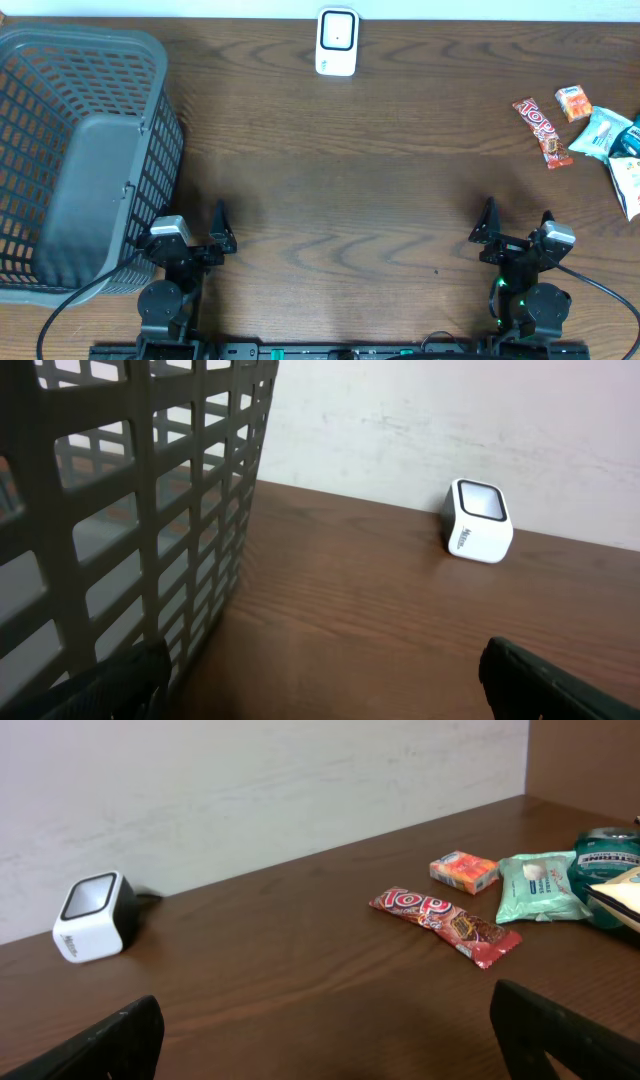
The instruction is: Scan the item barcode
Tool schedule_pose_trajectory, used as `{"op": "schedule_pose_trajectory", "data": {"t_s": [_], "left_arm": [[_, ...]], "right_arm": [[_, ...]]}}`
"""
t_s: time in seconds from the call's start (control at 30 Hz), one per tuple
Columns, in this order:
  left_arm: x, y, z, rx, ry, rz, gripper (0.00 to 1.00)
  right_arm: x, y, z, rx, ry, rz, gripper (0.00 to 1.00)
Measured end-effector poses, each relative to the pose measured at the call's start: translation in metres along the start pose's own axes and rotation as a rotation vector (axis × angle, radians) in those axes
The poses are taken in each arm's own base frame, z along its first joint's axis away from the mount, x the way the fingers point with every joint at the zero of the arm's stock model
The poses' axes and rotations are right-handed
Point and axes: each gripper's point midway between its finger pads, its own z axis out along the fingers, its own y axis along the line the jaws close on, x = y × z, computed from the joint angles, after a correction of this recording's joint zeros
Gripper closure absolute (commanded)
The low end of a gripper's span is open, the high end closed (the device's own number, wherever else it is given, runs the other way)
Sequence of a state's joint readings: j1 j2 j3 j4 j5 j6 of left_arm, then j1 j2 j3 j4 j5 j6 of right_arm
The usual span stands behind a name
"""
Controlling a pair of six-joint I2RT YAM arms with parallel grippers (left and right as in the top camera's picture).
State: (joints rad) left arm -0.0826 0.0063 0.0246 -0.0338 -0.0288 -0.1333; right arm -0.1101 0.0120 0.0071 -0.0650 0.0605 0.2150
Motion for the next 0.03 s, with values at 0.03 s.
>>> {"op": "schedule_pose_trajectory", "data": {"t_s": [0.03], "left_arm": [[0.0000, 0.0000, 0.0000, 0.000, 0.000, 0.000, 0.02]], "right_arm": [[0.0000, 0.0000, 0.0000, 0.000, 0.000, 0.000, 0.01]]}}
